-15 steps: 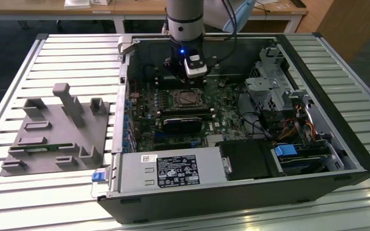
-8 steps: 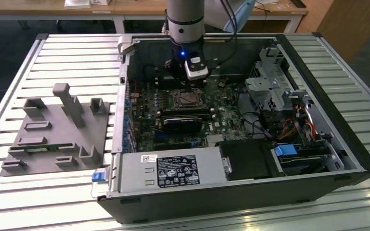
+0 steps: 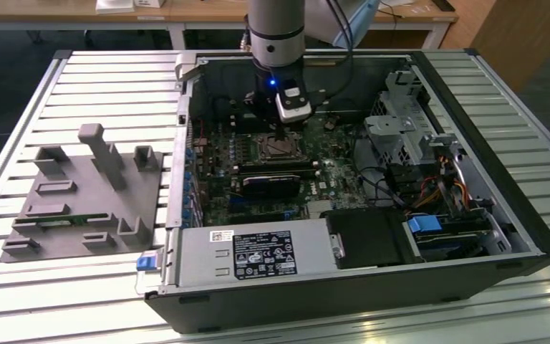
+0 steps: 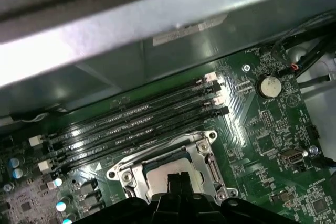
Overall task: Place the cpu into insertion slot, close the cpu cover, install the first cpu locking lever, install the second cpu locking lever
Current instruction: 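Install the first cpu locking lever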
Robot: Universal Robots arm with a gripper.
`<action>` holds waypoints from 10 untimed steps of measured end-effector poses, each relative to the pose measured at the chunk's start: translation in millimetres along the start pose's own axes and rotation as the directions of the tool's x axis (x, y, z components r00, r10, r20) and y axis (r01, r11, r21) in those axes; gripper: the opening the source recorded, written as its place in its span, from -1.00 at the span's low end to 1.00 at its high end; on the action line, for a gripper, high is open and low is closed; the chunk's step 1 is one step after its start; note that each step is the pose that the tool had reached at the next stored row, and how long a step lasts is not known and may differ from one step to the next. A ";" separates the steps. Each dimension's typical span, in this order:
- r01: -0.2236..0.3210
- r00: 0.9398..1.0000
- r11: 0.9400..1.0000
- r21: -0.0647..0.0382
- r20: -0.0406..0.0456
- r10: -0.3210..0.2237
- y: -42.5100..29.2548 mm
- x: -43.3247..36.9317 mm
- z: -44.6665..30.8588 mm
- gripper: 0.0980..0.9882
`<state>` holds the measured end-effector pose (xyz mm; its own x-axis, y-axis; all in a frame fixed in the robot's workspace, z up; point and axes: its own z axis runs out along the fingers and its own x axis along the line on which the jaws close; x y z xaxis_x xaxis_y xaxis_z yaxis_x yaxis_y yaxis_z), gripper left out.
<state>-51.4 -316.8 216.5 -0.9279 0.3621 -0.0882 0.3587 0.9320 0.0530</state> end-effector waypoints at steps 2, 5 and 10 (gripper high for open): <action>0.003 1.000 1.000 0.000 0.000 -0.003 -2.0 -0.8 -0.1 -0.98; 0.008 1.000 1.000 0.000 0.000 -0.008 -4.9 -1.9 -0.1 -0.98; 0.018 1.000 1.000 0.000 0.000 -0.018 -8.4 -3.2 -0.1 -0.98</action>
<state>-51.5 -325.8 216.5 -0.9342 0.3456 -0.0888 0.3422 0.9382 0.0517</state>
